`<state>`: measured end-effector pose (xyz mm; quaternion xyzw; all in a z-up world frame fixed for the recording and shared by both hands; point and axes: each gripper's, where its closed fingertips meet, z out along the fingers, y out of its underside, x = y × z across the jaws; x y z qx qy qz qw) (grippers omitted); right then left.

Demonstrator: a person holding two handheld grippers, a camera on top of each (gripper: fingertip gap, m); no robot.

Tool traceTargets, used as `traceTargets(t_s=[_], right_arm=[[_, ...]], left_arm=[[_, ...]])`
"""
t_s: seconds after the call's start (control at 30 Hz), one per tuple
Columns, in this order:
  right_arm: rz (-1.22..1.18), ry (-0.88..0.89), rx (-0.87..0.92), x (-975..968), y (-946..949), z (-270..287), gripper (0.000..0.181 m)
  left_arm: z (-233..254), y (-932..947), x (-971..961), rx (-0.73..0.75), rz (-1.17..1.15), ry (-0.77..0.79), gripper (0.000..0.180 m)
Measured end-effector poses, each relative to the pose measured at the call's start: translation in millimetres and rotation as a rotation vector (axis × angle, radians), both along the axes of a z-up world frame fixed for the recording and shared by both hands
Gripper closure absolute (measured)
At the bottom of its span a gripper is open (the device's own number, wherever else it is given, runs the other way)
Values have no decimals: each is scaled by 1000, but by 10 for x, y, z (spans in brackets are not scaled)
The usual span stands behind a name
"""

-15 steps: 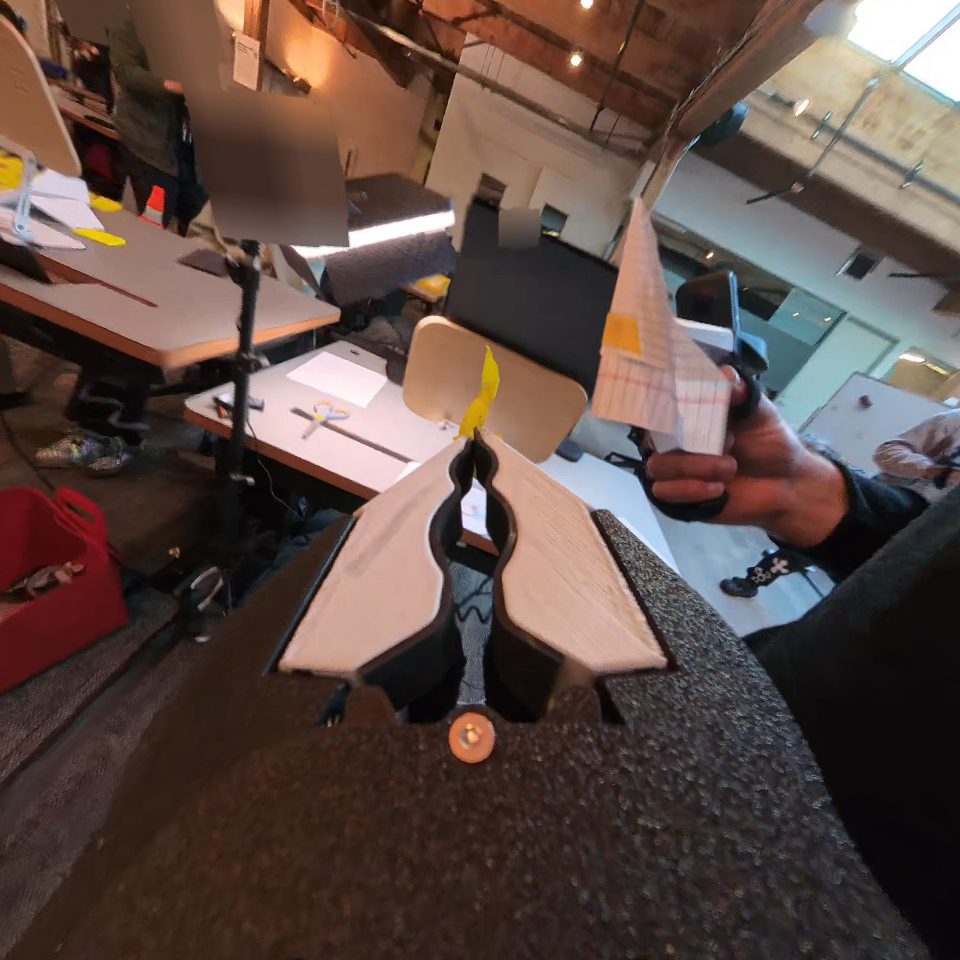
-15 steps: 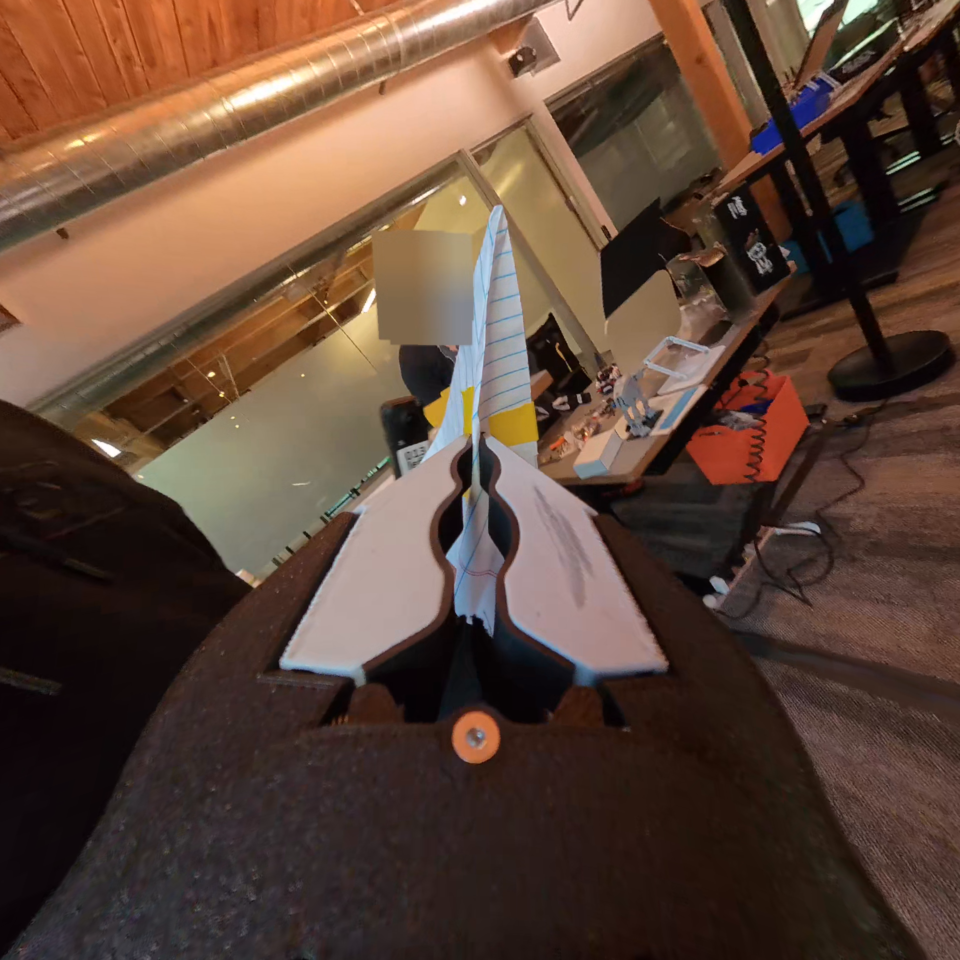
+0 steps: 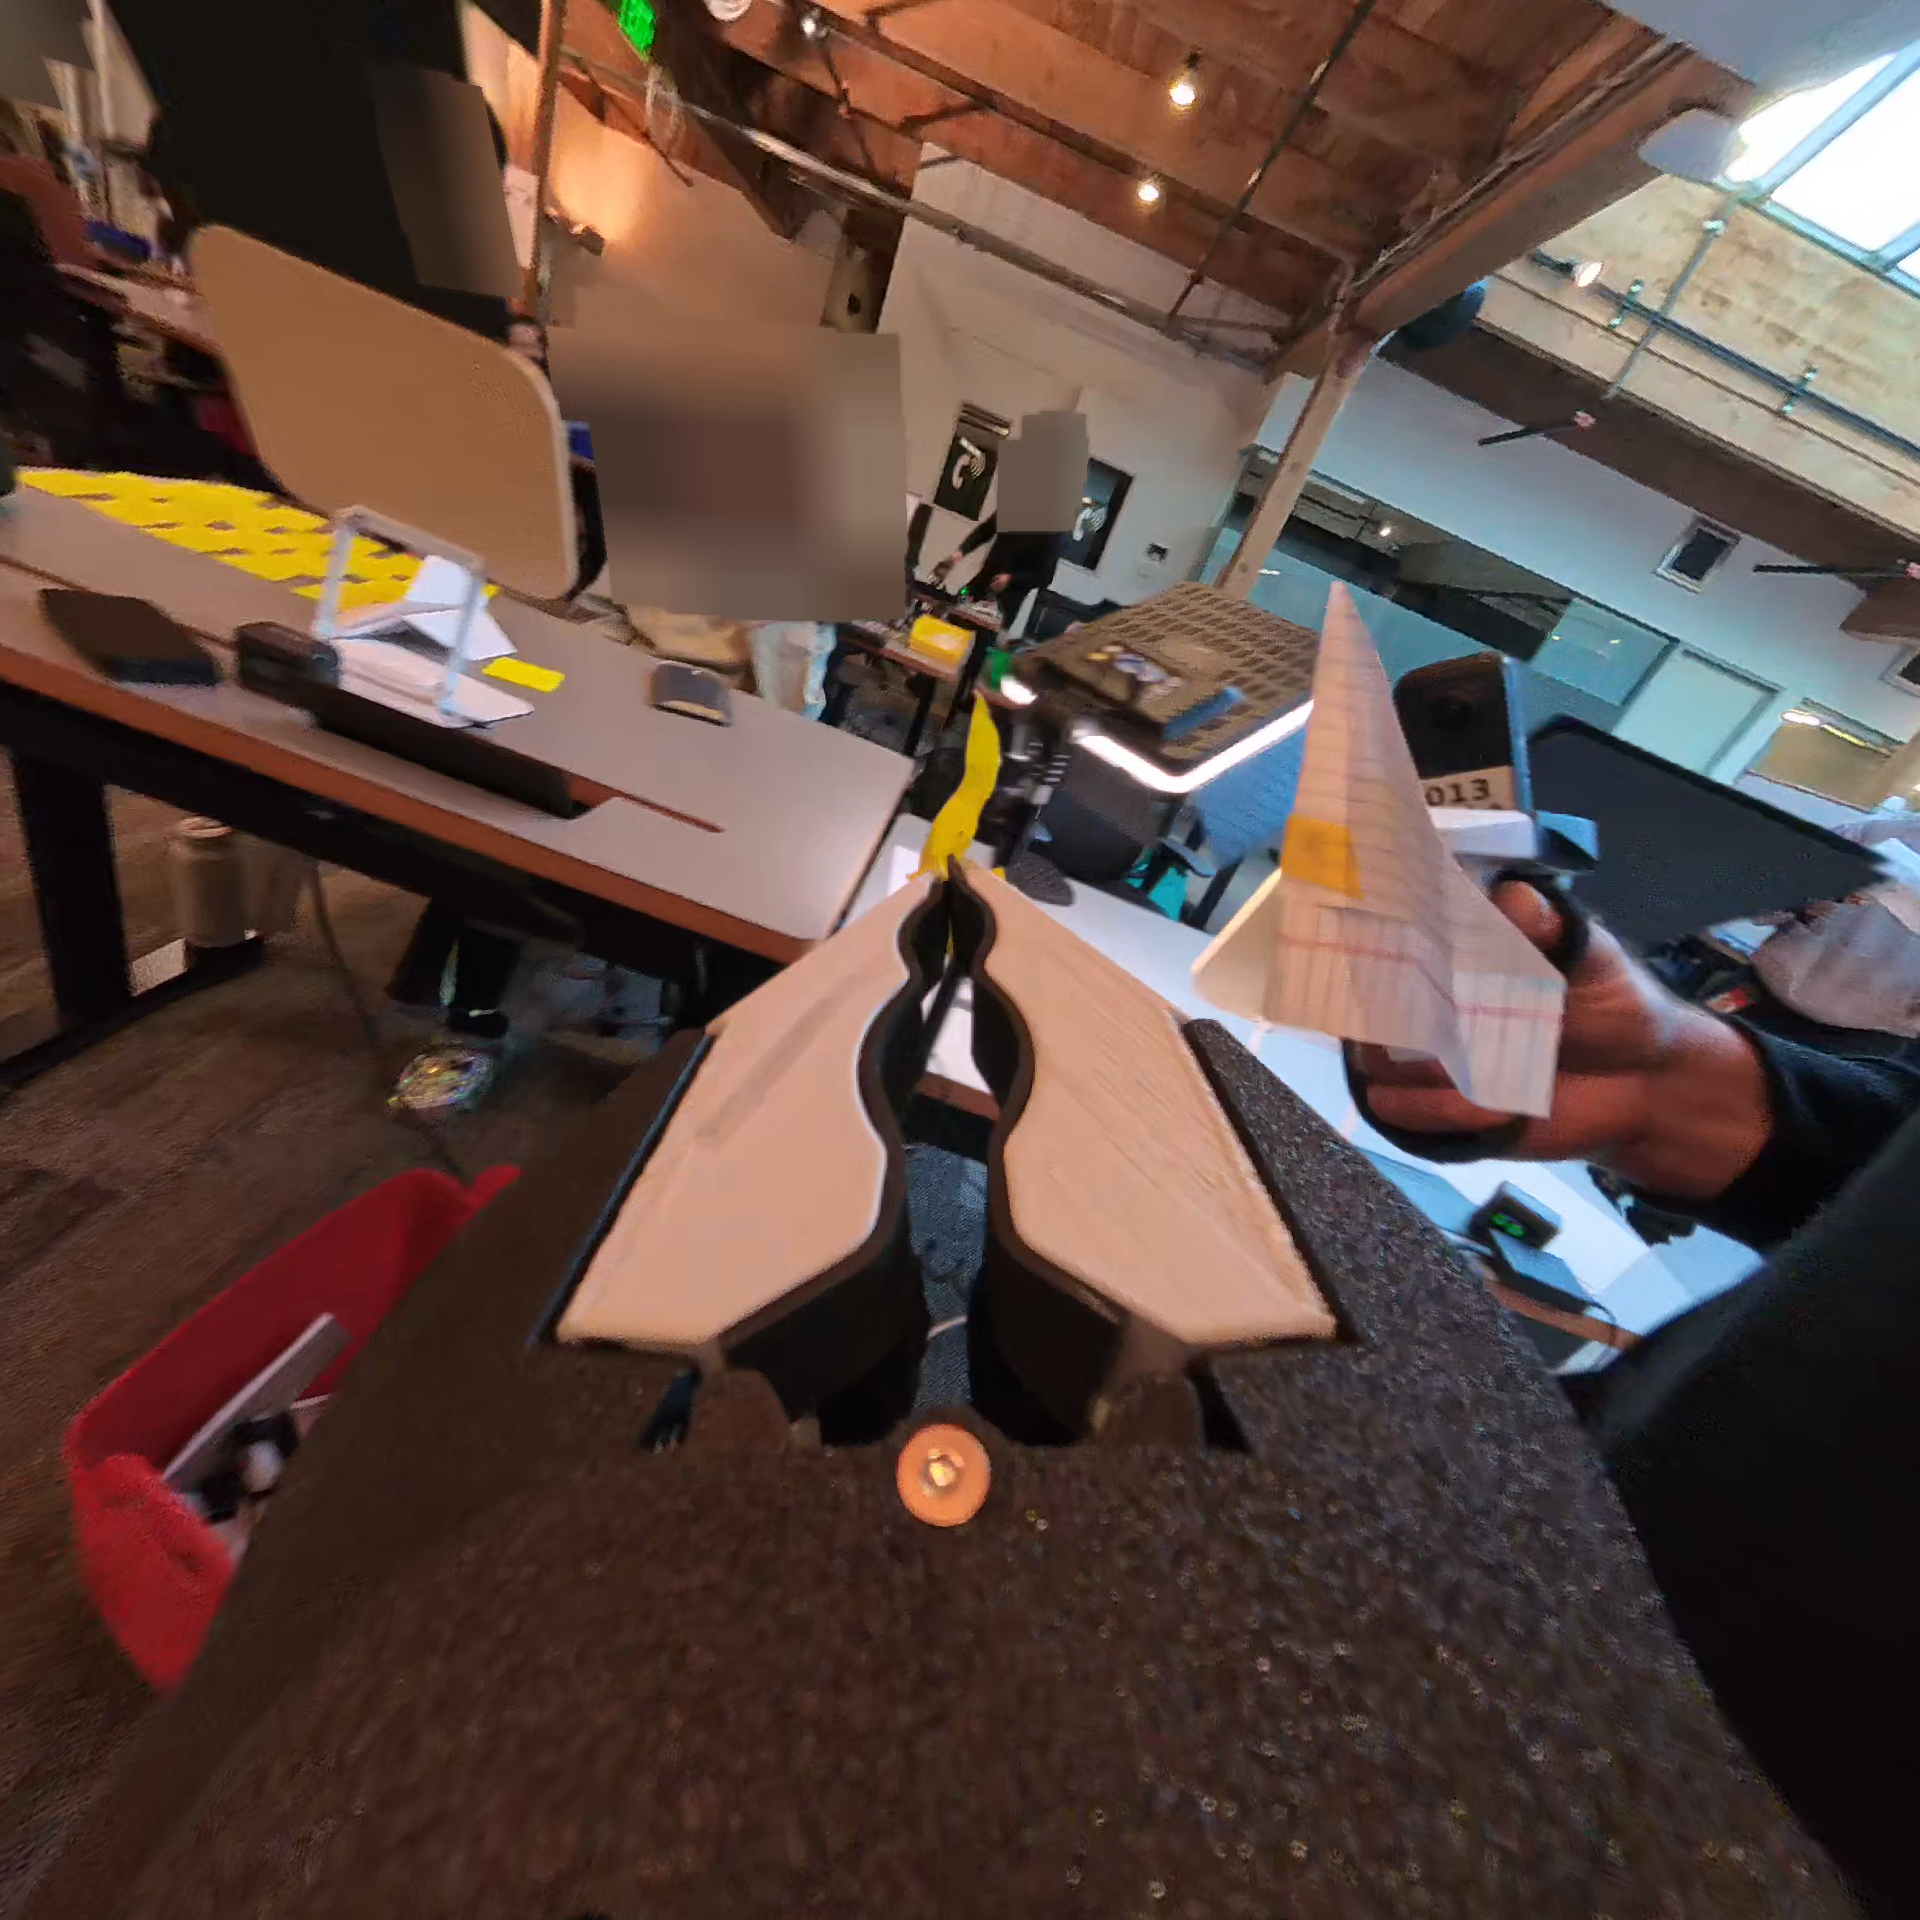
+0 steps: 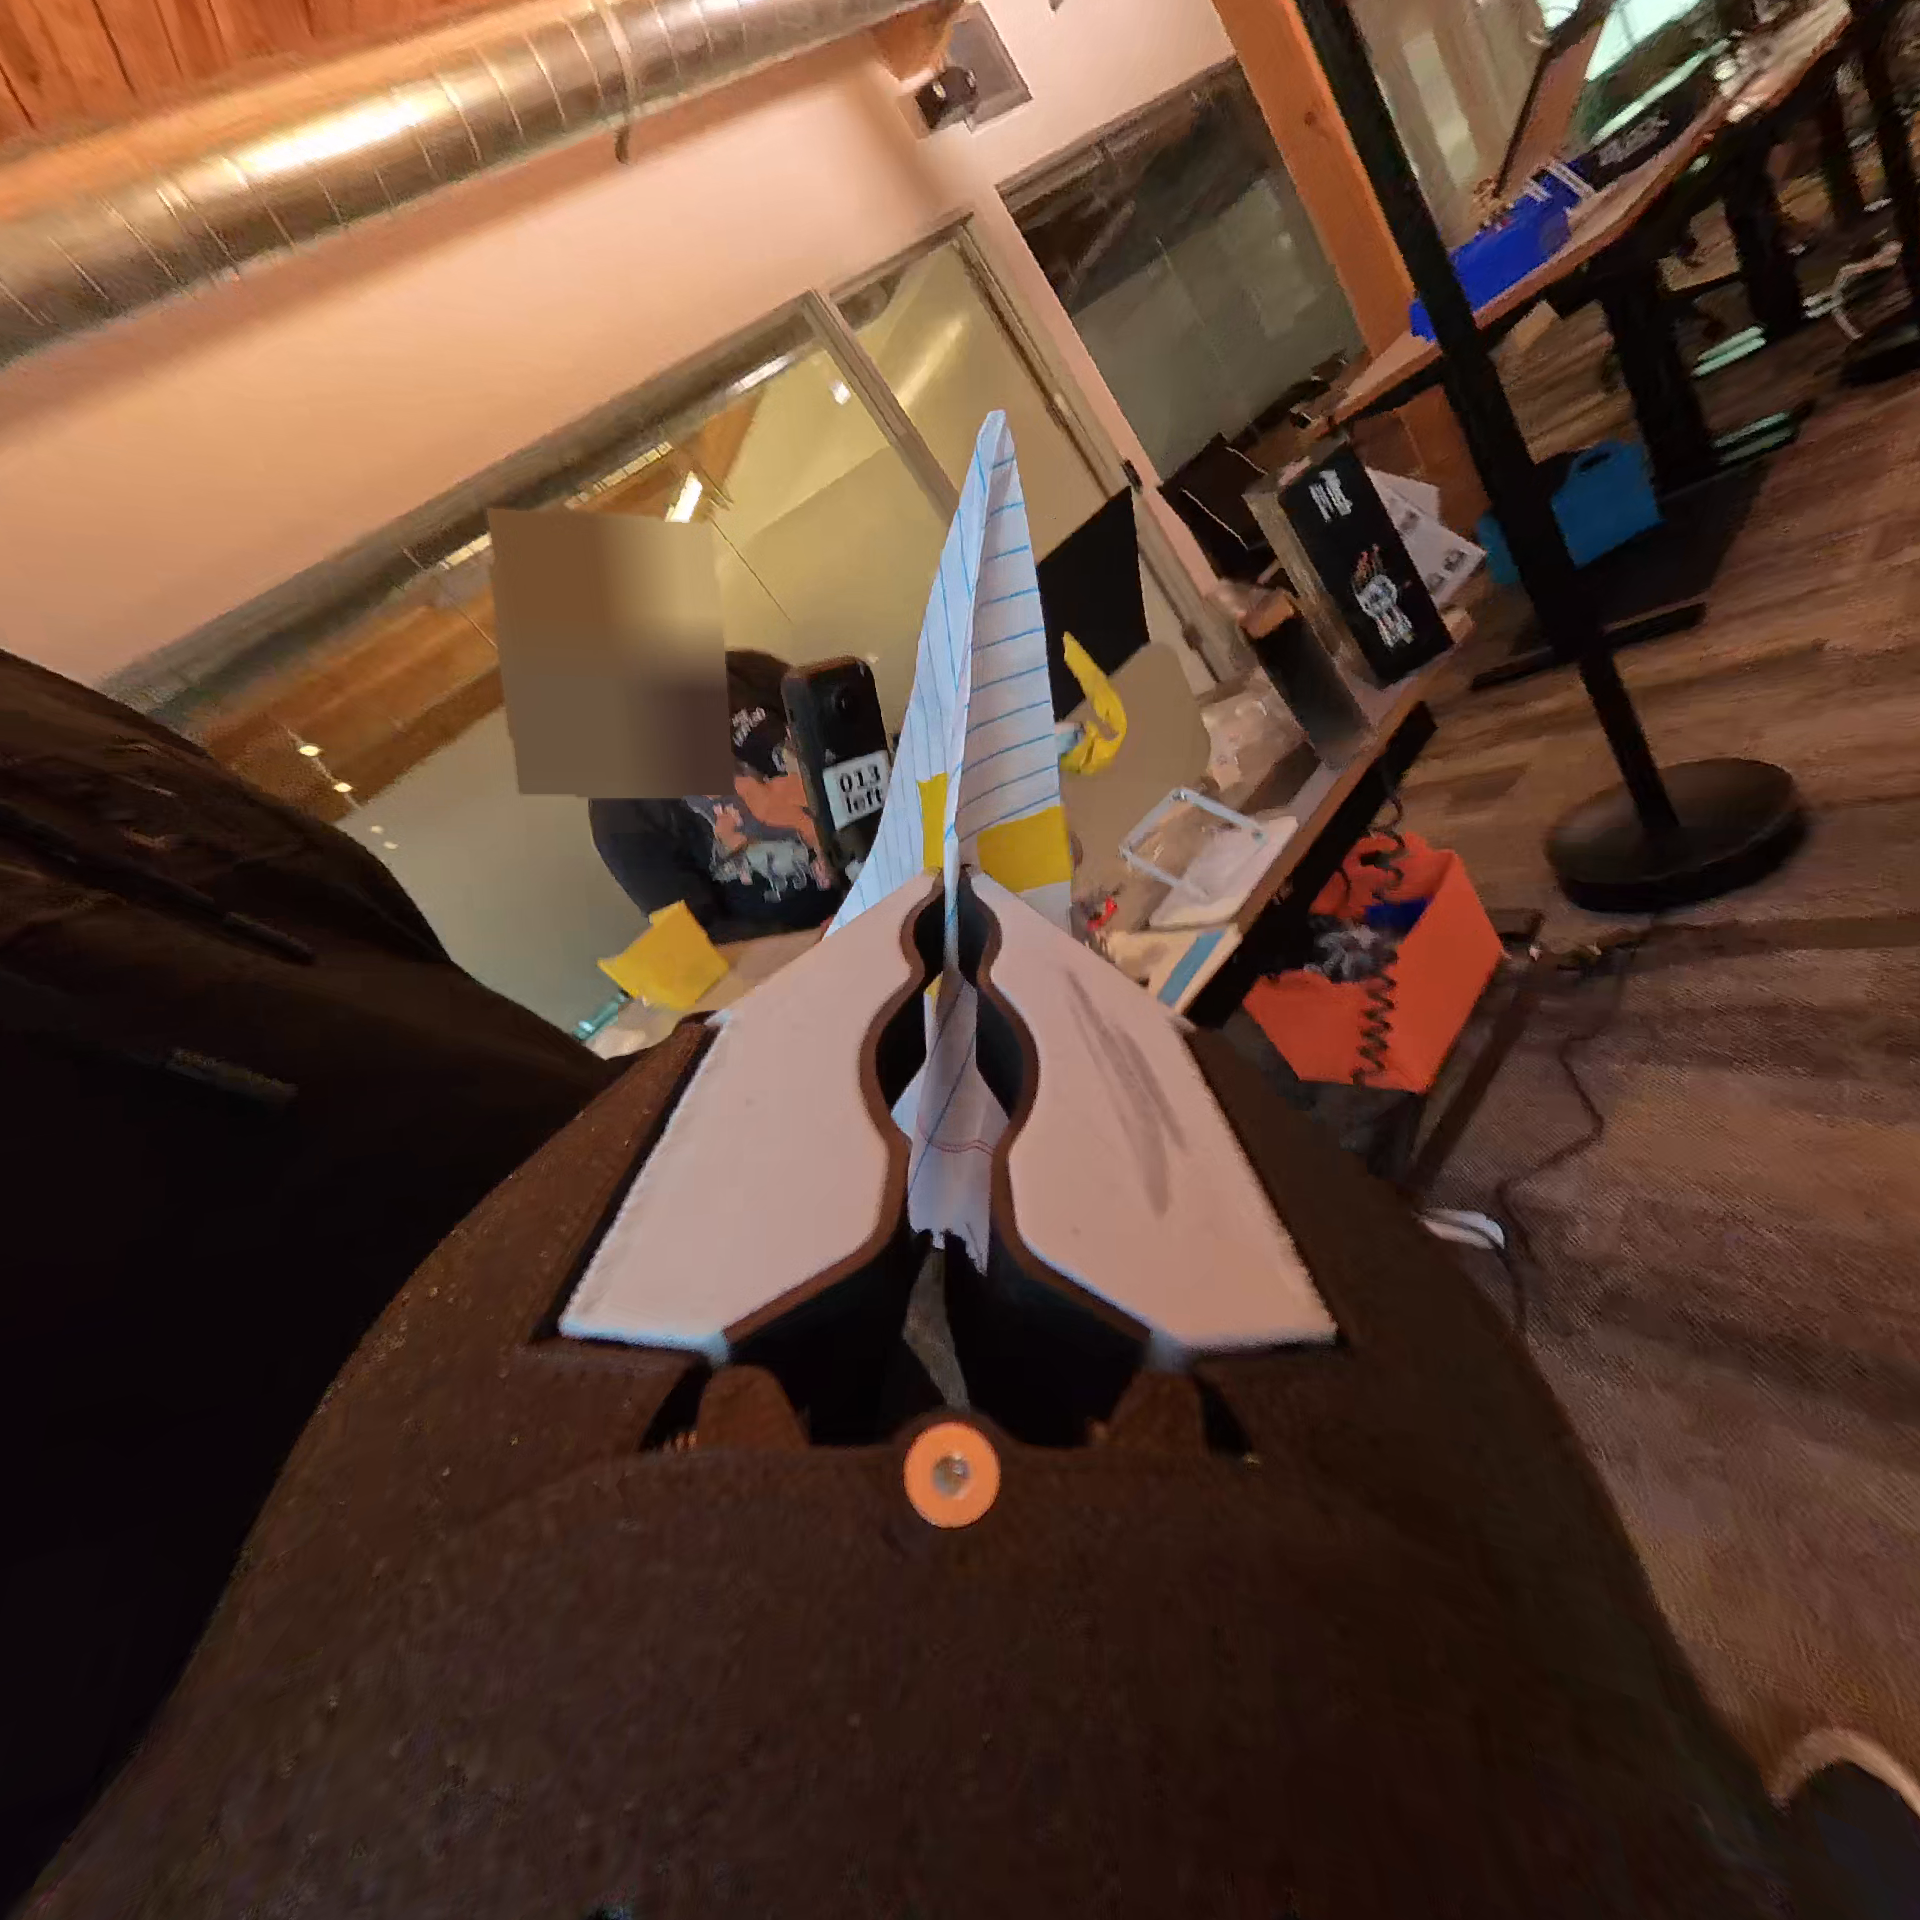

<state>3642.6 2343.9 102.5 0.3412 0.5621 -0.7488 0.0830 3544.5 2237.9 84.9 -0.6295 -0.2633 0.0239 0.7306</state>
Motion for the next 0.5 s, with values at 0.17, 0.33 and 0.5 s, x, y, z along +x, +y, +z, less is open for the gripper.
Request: traceTargets(t_s=[0.17, 0.33, 0.5], right_arm=[[90, 16, -36, -2059, -699, 148, 181], [213, 102, 1, -3683, -1632, 472, 181], [222, 123, 16, -5194, -2486, 295, 181]], left_arm=[[139, -771, -1685, -36, 79, -17, 180], [392, -1599, -3345, -42, 168, 28, 180], [221, -2389, -5184, -8, 170, 61, 180]])
